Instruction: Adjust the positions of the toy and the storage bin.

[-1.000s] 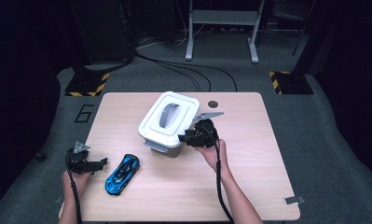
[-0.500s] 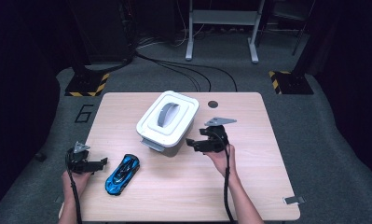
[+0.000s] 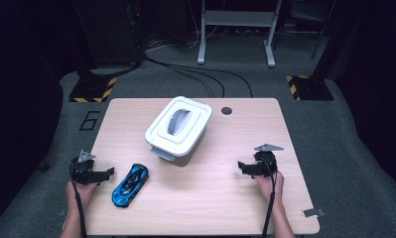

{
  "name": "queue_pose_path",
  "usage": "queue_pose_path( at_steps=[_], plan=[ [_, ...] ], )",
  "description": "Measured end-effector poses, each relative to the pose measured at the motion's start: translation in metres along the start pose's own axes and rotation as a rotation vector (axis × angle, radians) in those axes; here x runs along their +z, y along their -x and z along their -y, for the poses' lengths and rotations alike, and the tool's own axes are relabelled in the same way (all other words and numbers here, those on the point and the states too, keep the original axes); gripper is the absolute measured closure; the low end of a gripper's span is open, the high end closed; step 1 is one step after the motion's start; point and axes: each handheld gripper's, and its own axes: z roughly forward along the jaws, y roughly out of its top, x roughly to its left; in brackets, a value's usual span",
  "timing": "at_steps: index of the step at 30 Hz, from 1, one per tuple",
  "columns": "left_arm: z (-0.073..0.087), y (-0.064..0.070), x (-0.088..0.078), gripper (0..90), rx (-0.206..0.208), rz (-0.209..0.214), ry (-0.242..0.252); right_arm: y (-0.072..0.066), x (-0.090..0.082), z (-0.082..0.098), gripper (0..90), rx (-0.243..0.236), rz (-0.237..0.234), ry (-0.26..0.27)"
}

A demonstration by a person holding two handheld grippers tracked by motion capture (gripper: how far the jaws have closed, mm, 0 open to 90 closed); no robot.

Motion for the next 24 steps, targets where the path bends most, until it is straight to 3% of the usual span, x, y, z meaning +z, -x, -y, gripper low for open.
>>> queue_pose_path(
  at_steps=[7, 10, 11, 13, 17, 24],
  plan=[
    [0.0, 0.001, 0.001, 4.7, 0.003, -0.005, 0.001, 0.021, 0.006, 0.011, 7.9, 0.008, 0.058, -0.013],
    [0.0, 0.001, 0.0, 4.7, 0.003, -0.008, 0.001, 0.023, 0.006, 0.011, 7.8, 0.005, 0.067, -0.007],
    [0.0, 0.001, 0.001, 4.7, 0.002, -0.008, 0.002, 0.022, 0.008, 0.012, 8.0, -0.009, 0.111, -0.007],
    [-0.001, 0.001, -0.001, 4.8, -0.02, -0.002, -0.006, 0.021, 0.009, 0.011, 7.5, -0.011, 0.123, -0.01],
    [-0.004, 0.0, -0.003, 5.4, -0.06, 0.02, -0.019, 0.022, 0.01, 0.011, 7.0, -0.013, 0.118, -0.013],
    [-0.018, 0.004, -0.014, 5.1, -0.062, 0.061, -0.034, 0.022, 0.01, 0.01, 4.8, -0.037, 0.113, -0.024]
  ],
)
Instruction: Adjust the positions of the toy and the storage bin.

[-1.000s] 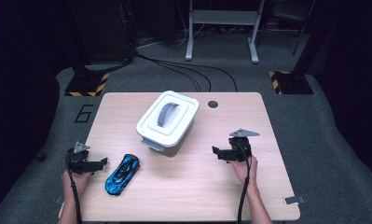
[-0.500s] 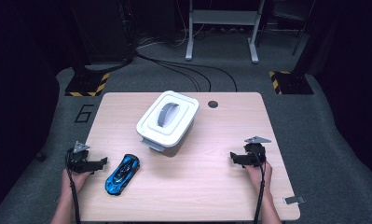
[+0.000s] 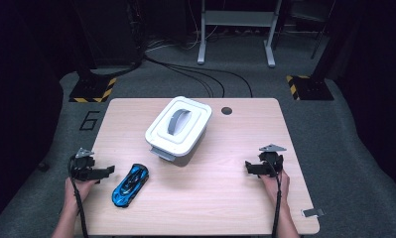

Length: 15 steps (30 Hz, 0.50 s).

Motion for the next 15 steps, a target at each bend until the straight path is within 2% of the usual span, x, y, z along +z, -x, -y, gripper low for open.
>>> queue_pose_path(
  at_steps=[1, 5, 7, 9, 10, 11, 13, 14, 15],
  plan=[
    [-0.002, 0.001, -0.001, 5.1, -0.007, 0.003, 0.005, -0.001, 0.0, 0.0, 4.7, 0.015, 0.003, 0.005],
    [-0.011, 0.004, -0.004, 4.4, -0.022, 0.03, 0.011, -0.001, 0.0, 0.0, 4.6, 0.013, -0.001, 0.003],
    [-0.017, 0.008, -0.005, 3.6, -0.021, 0.043, 0.013, -0.002, 0.001, 0.0, 4.6, 0.017, 0.004, 0.005],
    [-0.029, 0.015, -0.01, 3.4, -0.004, 0.053, 0.013, -0.002, 0.001, 0.0, 4.6, 0.017, 0.004, 0.005],
    [-0.029, 0.015, -0.01, 3.4, -0.004, 0.053, 0.013, -0.002, 0.001, 0.0, 4.6, 0.017, 0.004, 0.005],
    [-0.034, 0.019, -0.012, 3.4, -0.011, 0.06, 0.035, -0.002, 0.001, 0.0, 4.5, 0.017, 0.004, 0.005],
    [-0.048, 0.028, -0.017, 3.4, 0.021, 0.078, 0.042, -0.002, 0.001, -0.001, 4.5, 0.016, 0.003, 0.001],
    [-0.048, 0.028, -0.017, 3.4, 0.021, 0.078, 0.042, -0.002, 0.001, 0.0, 4.5, 0.017, 0.004, 0.006],
    [-0.06, 0.035, -0.022, 3.4, 0.046, 0.083, 0.044, -0.001, 0.001, 0.0, 4.5, 0.01, -0.002, 0.001]
  ],
)
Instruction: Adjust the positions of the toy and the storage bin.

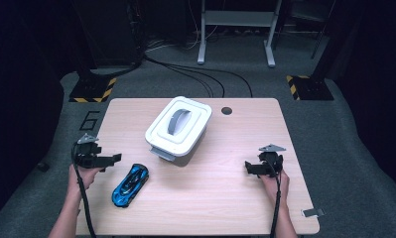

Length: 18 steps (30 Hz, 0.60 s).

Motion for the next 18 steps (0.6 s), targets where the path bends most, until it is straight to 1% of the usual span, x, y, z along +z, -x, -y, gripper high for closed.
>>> queue_pose_path(
  at_steps=[1, 2, 3, 4, 6, 7, 8, 10, 11, 12, 13, 14, 15, 16, 17, 18],
  plan=[
    [0.0, 0.0, 0.0, 3.4, 0.0, 0.0, 0.0, 0.0, 0.0, 0.0, 4.5, 0.0, 0.0, 0.0],
    [-0.012, 0.007, -0.002, 3.4, 0.015, 0.017, 0.016, 0.0, 0.0, 0.0, 4.5, -0.004, 0.002, 0.004],
    [-0.017, 0.01, -0.003, 3.4, 0.016, 0.028, 0.019, 0.0, 0.0, 0.0, 4.5, -0.004, -0.001, 0.003],
    [-0.017, 0.01, -0.003, 3.4, 0.016, 0.028, 0.019, 0.0, 0.0, 0.0, 4.5, -0.004, -0.001, 0.003],
    [-0.032, 0.021, -0.005, 3.7, 0.026, 0.049, 0.049, 0.0, 0.0, 0.0, 4.5, -0.004, -0.001, 0.004],
    [-0.036, 0.025, -0.005, 3.9, 0.032, 0.057, 0.052, 0.0, 0.0, 0.0, 4.5, -0.005, -0.002, 0.002],
    [-0.041, 0.028, -0.005, 4.0, 0.044, 0.062, 0.044, 0.0, 0.0, 0.0, 4.5, 0.0, -0.003, 0.001],
    [-0.049, 0.037, -0.003, 4.0, 0.061, 0.068, 0.051, 0.0, 0.0, 0.0, 4.7, -0.003, -0.005, 0.003],
    [-0.049, 0.037, -0.003, 4.1, 0.061, 0.068, 0.051, 0.001, 0.001, 0.0, 4.7, -0.007, -0.004, 0.003],
    [-0.057, 0.044, -0.002, 4.1, 0.072, 0.077, 0.047, 0.001, 0.001, -0.001, 4.7, -0.012, -0.006, 0.005],
    [-0.057, 0.044, -0.002, 4.1, 0.072, 0.077, 0.047, 0.001, 0.001, -0.001, 4.7, -0.012, -0.006, 0.005],
    [-0.061, 0.049, -0.001, 4.1, 0.084, 0.082, 0.048, 0.001, 0.001, -0.001, 4.7, -0.012, -0.006, 0.005],
    [-0.065, 0.053, 0.002, 4.1, 0.083, 0.084, 0.06, 0.001, 0.001, -0.001, 4.7, -0.012, -0.006, 0.005],
    [-0.072, 0.059, 0.003, 4.1, 0.087, 0.1, 0.045, 0.001, 0.001, -0.001, 4.8, -0.012, -0.007, 0.005],
    [-0.076, 0.063, 0.006, 4.1, 0.088, 0.107, 0.048, 0.001, 0.001, -0.001, 4.9, -0.012, -0.008, 0.005],
    [-0.076, 0.063, 0.006, 4.0, 0.088, 0.107, 0.048, 0.001, 0.001, -0.001, 4.9, -0.012, -0.008, 0.005]
  ],
)
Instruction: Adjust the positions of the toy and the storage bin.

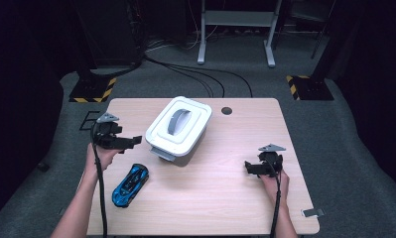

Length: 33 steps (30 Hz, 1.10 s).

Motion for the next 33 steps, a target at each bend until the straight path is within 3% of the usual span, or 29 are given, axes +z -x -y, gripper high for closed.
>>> queue_pose_path(
  at_steps=[4, 8, 11, 13, 17, 20, 25, 27, 29, 33],
  plan=[
    [-0.019, 0.018, 0.013, 3.3, 0.045, 0.016, -0.004, 0.0, 0.0, 0.0, 5.1, 0.004, -0.003, 0.001],
    [-0.03, 0.029, 0.023, 3.3, 0.064, 0.031, -0.005, 0.0, 0.0, 0.0, 5.2, 0.003, -0.001, 0.001],
    [-0.035, 0.035, 0.028, 2.5, 0.075, 0.025, -0.008, 0.0, 0.0, 0.0, 5.4, 0.003, -0.002, 0.002],
    [-0.044, 0.042, 0.035, 1.7, 0.113, 0.013, -0.036, 0.0, 0.0, 0.0, 5.5, 0.004, -0.003, 0.002],
    [-0.055, 0.051, 0.044, 1.7, 0.143, 0.008, -0.048, 0.0, 0.0, 0.0, 5.7, 0.004, -0.004, 0.002],
    [-0.067, 0.065, 0.056, 10.7, 0.185, -0.005, -0.054, 0.0, 0.0, 0.0, 6.6, 0.0, -0.003, 0.005],
    [-0.073, 0.078, 0.073, 23.9, 0.223, -0.026, -0.081, 0.0, 0.0, 0.0, 7.1, 0.002, -0.005, 0.006],
    [-0.075, 0.082, 0.083, 34.5, 0.242, -0.048, -0.093, 0.0, 0.0, 0.0, 7.5, 0.005, -0.007, 0.006],
    [-0.076, 0.083, 0.087, 39.4, 0.238, -0.047, -0.097, 0.0, 0.0, 0.0, 7.8, 0.005, -0.004, 0.007],
    [-0.075, 0.084, 0.092, 57.5, 0.23, -0.02, -0.098, 0.0, 0.0, 0.0, 8.2, 0.009, -0.003, 0.009]
  ],
)
